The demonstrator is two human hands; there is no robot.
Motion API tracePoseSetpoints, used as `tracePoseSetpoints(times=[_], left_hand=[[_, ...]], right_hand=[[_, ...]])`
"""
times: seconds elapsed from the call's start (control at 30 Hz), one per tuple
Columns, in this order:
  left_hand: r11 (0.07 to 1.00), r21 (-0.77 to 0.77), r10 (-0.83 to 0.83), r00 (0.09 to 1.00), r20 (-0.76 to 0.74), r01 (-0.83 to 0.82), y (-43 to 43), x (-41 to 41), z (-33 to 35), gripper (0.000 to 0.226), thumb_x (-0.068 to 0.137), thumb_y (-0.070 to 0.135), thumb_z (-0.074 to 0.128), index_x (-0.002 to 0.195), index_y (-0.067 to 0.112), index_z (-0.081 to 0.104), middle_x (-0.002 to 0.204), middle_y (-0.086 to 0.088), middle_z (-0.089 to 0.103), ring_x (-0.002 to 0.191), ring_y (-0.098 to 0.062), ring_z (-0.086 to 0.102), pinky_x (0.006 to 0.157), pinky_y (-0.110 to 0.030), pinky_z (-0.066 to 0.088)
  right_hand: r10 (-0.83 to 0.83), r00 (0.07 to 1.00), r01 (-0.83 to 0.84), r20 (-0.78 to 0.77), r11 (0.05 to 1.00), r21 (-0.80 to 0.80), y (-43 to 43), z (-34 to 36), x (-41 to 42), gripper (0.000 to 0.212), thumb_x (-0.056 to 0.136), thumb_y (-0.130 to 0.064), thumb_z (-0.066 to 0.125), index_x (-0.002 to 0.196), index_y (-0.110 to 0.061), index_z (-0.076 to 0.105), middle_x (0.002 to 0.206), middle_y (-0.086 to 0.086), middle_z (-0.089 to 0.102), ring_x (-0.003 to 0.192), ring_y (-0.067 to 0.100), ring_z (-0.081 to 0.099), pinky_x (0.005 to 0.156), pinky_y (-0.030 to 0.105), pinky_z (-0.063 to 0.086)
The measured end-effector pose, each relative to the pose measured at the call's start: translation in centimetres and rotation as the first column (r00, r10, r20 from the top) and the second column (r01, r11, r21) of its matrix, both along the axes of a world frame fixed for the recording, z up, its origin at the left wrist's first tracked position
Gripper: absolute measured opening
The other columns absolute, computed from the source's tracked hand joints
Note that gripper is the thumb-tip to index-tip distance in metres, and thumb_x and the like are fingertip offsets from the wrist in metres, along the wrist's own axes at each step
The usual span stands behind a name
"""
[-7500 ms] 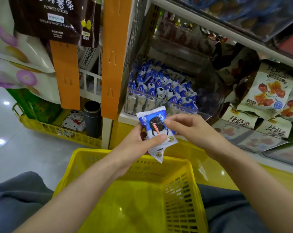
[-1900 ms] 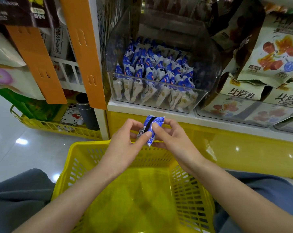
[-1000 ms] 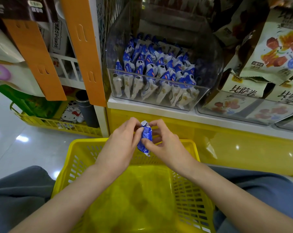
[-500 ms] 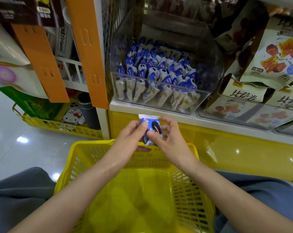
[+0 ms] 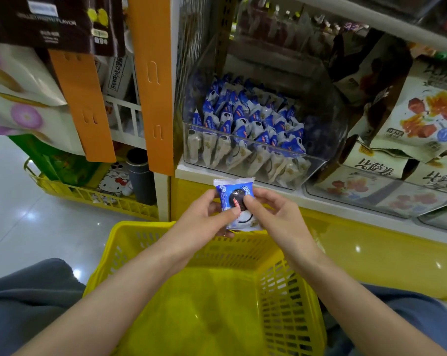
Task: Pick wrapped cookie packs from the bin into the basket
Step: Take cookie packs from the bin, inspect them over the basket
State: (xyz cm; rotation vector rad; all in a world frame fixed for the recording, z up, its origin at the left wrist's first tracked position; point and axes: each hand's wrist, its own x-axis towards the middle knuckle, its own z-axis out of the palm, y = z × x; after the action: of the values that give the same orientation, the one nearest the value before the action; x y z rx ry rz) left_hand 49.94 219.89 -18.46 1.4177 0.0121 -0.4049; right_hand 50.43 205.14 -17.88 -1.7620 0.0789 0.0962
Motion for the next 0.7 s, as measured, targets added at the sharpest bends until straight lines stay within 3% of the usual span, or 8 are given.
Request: tracePoseSetpoints(times=[0.07,0.13,0.2,0.3,0.4,0.57,0.7], left_hand=[[1.000,-0.001,0.007,1.000,0.027,-0.007,0.0,0.2,0.3,0.033,0.090,0.016,0.057,0.122,0.017,0.053,0.113,-0.006,0.065,0.091,-0.009,0.063,0.065,-0.015,0.051],[1.000,0.007,0.019,0.998,0.062,-0.020,-0.1,0.4,0.6,0.028,0.091,0.015,0.056,0.118,0.017,0.055,0.112,-0.005,0.065,0.092,-0.007,0.062,0.062,-0.010,0.049],[0.999,-0.008,0.044,0.996,0.082,-0.043,-0.2,0.7,0.8,0.023,0.092,0.013,0.054,0.115,0.015,0.055,0.113,-0.008,0.064,0.094,-0.011,0.061,0.066,-0.014,0.053],[0.996,-0.036,0.088,0.994,0.071,-0.086,0.0,1.0,1.1,0.017,0.092,0.013,0.052,0.108,0.018,0.055,0.113,-0.008,0.064,0.094,-0.015,0.061,0.072,-0.020,0.054],[0.992,-0.068,0.110,0.992,0.064,-0.106,0.2,1.1,1.2,0.012,0.092,0.014,0.052,0.099,0.023,0.055,0.111,-0.008,0.064,0.089,-0.012,0.061,0.072,-0.021,0.054],[0.988,-0.086,0.132,0.991,0.038,-0.128,0.2,1.0,1.1,0.011,0.092,0.016,0.053,0.092,0.027,0.054,0.109,-0.008,0.063,0.084,-0.010,0.062,0.071,-0.021,0.054],[0.983,-0.106,0.151,0.988,0.015,-0.148,-0.5,1.0,1.3,0.012,0.092,0.015,0.054,0.089,0.027,0.053,0.108,-0.007,0.062,0.078,-0.006,0.059,0.064,-0.017,0.053]], right_hand=[[0.007,0.998,0.000,0.069,0.996,-0.093,-0.1,0.9,0.2,0.013,0.084,-0.016,0.064,0.094,-0.023,0.063,0.090,-0.005,0.068,0.072,-0.007,0.062,0.064,0.009,0.046],[0.079,0.975,-0.016,0.206,0.956,-0.292,-0.5,2.1,0.5,0.019,0.084,-0.017,0.064,0.102,-0.023,0.062,0.096,-0.006,0.067,0.081,-0.003,0.063,0.072,0.011,0.049],[0.198,0.912,0.009,0.359,0.865,-0.501,-1.0,3.6,1.3,0.028,0.086,-0.017,0.061,0.114,-0.020,0.060,0.099,-0.013,0.062,0.090,-0.006,0.060,0.080,0.009,0.046],[0.238,0.850,0.145,0.470,0.751,-0.644,-1.9,6.4,4.5,0.030,0.089,-0.020,0.057,0.119,-0.017,0.059,0.100,-0.014,0.056,0.089,-0.005,0.055,0.080,0.002,0.041],[0.210,0.898,0.168,0.387,0.650,-0.741,-2.3,8.0,8.9,0.027,0.090,-0.023,0.057,0.116,-0.016,0.062,0.102,-0.010,0.054,0.086,0.000,0.054,0.074,0.001,0.039],[0.181,0.982,-0.034,0.052,0.445,-0.895,-2.6,7.3,13.2,0.025,0.088,-0.029,0.061,0.108,-0.014,0.066,0.096,-0.003,0.060,0.084,0.008,0.052,0.077,0.021,0.038],[0.156,0.987,-0.025,0.048,0.435,-0.900,-2.4,7.3,14.3,0.012,0.085,-0.030,0.065,0.080,-0.019,0.066,0.081,0.000,0.061,0.064,0.002,0.050,0.071,0.024,0.039]])
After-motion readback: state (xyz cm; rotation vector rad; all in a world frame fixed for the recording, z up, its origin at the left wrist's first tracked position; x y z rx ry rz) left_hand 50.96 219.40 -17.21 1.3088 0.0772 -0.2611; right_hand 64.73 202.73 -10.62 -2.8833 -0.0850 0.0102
